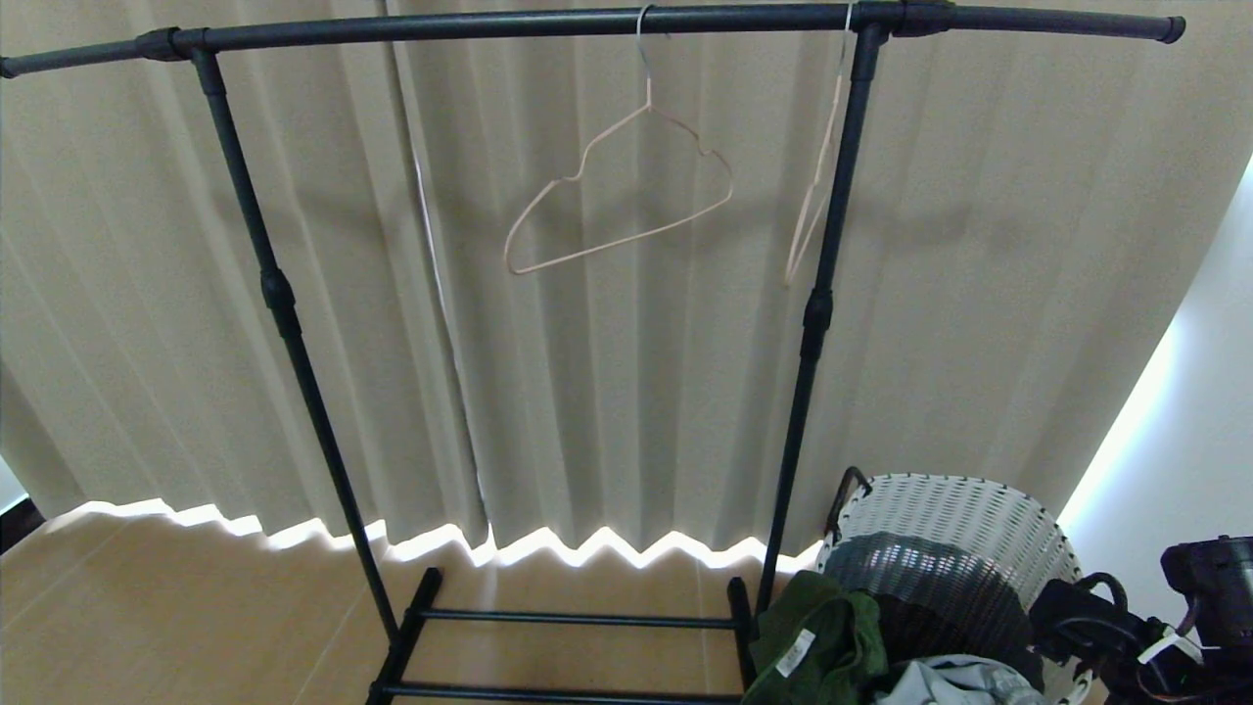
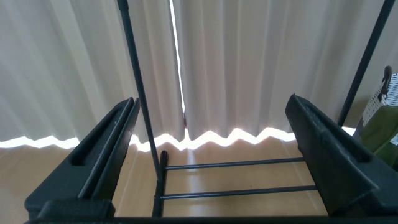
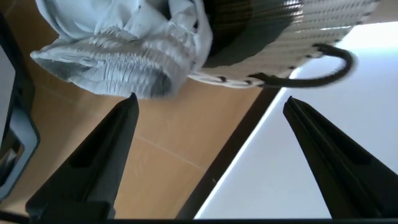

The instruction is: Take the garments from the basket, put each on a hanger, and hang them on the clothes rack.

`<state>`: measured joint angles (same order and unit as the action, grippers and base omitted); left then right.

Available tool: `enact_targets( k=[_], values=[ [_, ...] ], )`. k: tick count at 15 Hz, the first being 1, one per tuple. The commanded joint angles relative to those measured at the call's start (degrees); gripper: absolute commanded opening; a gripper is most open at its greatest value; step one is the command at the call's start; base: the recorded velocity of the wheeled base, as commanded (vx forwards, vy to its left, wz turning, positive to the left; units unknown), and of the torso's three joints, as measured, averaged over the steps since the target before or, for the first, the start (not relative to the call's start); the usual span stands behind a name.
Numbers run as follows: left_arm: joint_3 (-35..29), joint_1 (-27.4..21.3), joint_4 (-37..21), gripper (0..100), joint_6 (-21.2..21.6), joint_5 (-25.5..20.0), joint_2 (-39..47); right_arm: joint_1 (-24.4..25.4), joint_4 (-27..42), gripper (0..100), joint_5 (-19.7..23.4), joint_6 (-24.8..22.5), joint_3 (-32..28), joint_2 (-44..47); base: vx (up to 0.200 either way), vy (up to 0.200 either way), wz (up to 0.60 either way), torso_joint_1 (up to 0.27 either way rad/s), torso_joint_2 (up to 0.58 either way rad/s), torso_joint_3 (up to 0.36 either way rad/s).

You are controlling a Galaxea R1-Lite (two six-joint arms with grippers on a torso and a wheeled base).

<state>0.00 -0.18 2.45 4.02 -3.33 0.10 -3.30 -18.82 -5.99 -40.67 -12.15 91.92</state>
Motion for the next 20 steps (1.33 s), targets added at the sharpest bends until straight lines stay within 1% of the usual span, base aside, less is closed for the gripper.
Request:
enact_targets(
  k=[1,2,3,5,6,10,11,12,15,17,19,20],
  values=[
    [0.0,0.01,0.01,100,0.02,-0.01,0.08,-0.21,-4.29,100,-0.08,-0.03,-0.06,8.54,0.0,0.0,0.0,0.0,0.0,0.0],
    [0.0,0.01,0.1,100,0.02,-0.01,0.08,-0.56,-5.7,100,0.01,-0.03,-0.06,9.68,0.0,0.0,0.0,0.0,0.0,0.0],
    [0.0,0.01,0.01,100,0.02,-0.01,0.08,-1.27,-8.95,100,-0.08,-0.03,0.03,12.67,0.0,0.0,0.0,0.0,0.0,0.0],
    [0.0,0.01,0.01,100,0.02,-0.01,0.08,-1.71,-11.59,100,0.01,-0.03,0.2,14.43,0.0,0.0,0.0,0.0,0.0,0.0],
    [0.0,0.01,0.01,100,0.02,-0.01,0.08,-1.97,-15.46,100,0.01,-0.03,0.82,16.28,0.0,0.0,0.0,0.0,0.0,0.0],
    [0.0,0.01,0.01,100,0.02,-0.01,0.08,-1.97,-20.73,100,0.36,-0.03,2.84,17.07,0.0,0.0,0.0,0.0,0.0,0.0],
    [0.0,0.01,0.01,100,-0.07,0.08,0.08,-1.97,-21.61,0,0.36,-0.03,3.01,17.42,0.0,0.0,0.0,0.0,0.0,0.0],
    [0.0,0.01,0.01,100,-0.07,0.08,0.08,-1.97,-21.61,0,0.36,-0.03,3.01,17.42,0.0,0.0,0.0,0.0,0.0,0.0],
    [0.0,0.01,0.01,100,-0.07,0.08,0.08,-1.97,-25.74,0,0.45,0.06,4.24,17.77,0.0,0.0,0.0,0.0,0.0,0.0],
    [0.0,0.01,0.01,100,-0.07,0.08,0.08,-2.15,-29.96,0,0.54,0.41,6.09,16.63,0.0,0.0,0.0,0.0,0.0,0.0],
    [0.0,0.01,0.01,100,-0.07,0.08,0.08,-2.59,-35.14,0,0.8,0.59,8.73,12.06,0.0,0.0,0.0,0.0,0.0,0.0],
    [0.0,0.01,0.01,100,-0.07,-0.01,0.08,-2.76,-35.67,0,0.89,0.94,9.17,9.33,0.0,0.0,0.0,0.0,0.0,0.0]
  ],
)
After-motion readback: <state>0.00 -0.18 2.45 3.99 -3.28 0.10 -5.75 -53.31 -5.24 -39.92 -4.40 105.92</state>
